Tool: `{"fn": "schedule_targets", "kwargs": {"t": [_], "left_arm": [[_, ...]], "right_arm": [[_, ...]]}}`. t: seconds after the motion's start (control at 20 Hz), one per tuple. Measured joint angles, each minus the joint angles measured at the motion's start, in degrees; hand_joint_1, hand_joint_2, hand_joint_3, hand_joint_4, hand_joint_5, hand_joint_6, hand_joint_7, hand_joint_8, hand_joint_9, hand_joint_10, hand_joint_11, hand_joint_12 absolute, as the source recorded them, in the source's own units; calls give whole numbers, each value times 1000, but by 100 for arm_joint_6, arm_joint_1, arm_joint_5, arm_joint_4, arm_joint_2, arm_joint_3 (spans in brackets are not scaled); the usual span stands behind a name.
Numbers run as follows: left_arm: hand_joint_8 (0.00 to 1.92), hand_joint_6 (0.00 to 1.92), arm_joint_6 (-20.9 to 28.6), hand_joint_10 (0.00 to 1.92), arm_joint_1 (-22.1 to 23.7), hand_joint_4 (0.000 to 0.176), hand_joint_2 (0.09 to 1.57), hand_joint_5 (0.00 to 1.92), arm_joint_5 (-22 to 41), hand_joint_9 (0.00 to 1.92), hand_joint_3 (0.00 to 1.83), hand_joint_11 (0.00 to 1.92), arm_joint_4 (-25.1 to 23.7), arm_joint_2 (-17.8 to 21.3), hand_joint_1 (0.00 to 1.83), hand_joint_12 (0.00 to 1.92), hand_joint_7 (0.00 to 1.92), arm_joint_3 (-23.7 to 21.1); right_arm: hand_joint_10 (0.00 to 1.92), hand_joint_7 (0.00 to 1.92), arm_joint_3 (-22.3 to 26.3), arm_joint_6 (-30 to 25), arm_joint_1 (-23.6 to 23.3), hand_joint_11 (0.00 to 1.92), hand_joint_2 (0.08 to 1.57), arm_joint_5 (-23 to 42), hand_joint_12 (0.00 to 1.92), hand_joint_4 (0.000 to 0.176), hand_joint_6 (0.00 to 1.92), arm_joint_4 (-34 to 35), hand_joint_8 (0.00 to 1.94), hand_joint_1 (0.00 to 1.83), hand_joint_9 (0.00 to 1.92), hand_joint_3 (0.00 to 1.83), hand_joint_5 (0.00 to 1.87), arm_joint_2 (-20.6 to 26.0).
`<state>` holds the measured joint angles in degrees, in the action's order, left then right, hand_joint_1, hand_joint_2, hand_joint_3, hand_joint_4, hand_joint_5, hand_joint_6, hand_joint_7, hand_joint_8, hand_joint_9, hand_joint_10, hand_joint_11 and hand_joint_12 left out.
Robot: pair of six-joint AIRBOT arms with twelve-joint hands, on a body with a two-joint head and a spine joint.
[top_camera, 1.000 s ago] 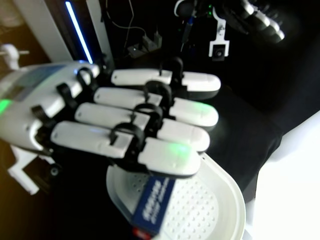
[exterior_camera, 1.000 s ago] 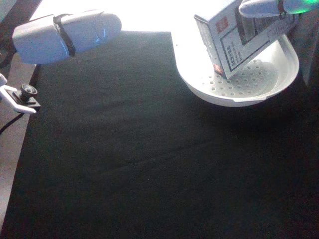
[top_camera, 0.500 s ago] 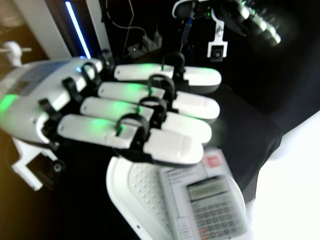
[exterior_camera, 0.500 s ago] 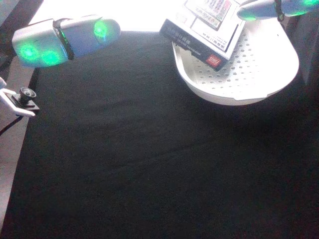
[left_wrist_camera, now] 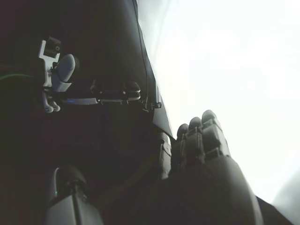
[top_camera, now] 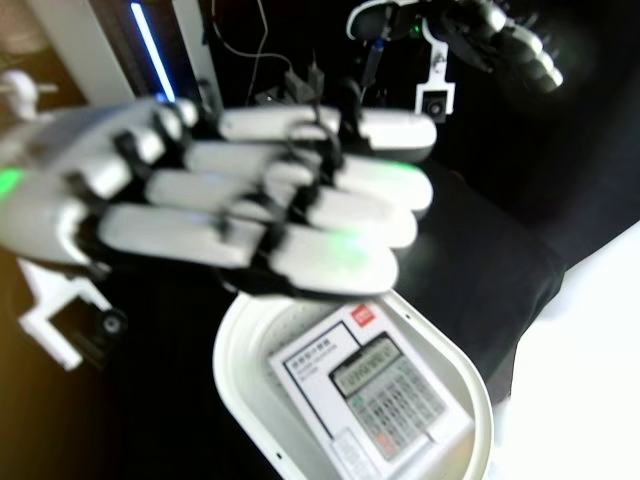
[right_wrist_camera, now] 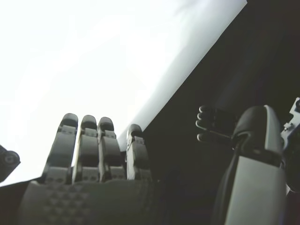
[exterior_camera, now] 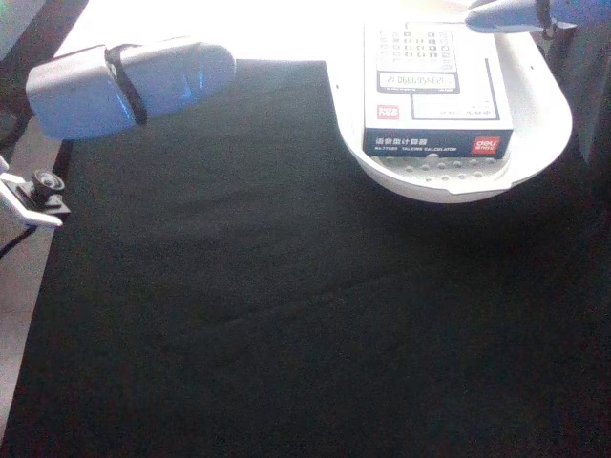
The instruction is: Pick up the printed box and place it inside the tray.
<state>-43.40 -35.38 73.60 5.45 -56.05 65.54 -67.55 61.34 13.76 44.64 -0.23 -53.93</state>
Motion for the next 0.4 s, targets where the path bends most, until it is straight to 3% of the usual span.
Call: {"fn": "schedule_targets", "kwargs": {"t": [0.25,0.3,0.35,0.4], "left_arm": [[0,0,-63,0,-131,176,853,0,160,0,0,0,212,131,236,0,0,-107],[0,0,-63,0,-175,176,837,0,240,0,0,0,238,129,274,0,0,-122],[0,0,-76,0,-208,176,837,0,295,0,0,0,229,136,274,0,0,-151],[0,0,-94,0,-225,176,834,0,330,0,0,0,232,146,306,0,0,-201]], "right_arm": [[0,0,280,0,223,0,604,435,0,176,0,-72,0,634,0,0,0,157],[0,0,330,0,254,1,637,549,334,176,0,-83,0,703,0,0,0,181],[0,0,361,-26,293,1,637,649,334,176,0,-103,0,703,0,0,0,201],[0,0,372,-114,337,0,660,769,567,176,0,-131,0,726,0,2,0,221]]}}
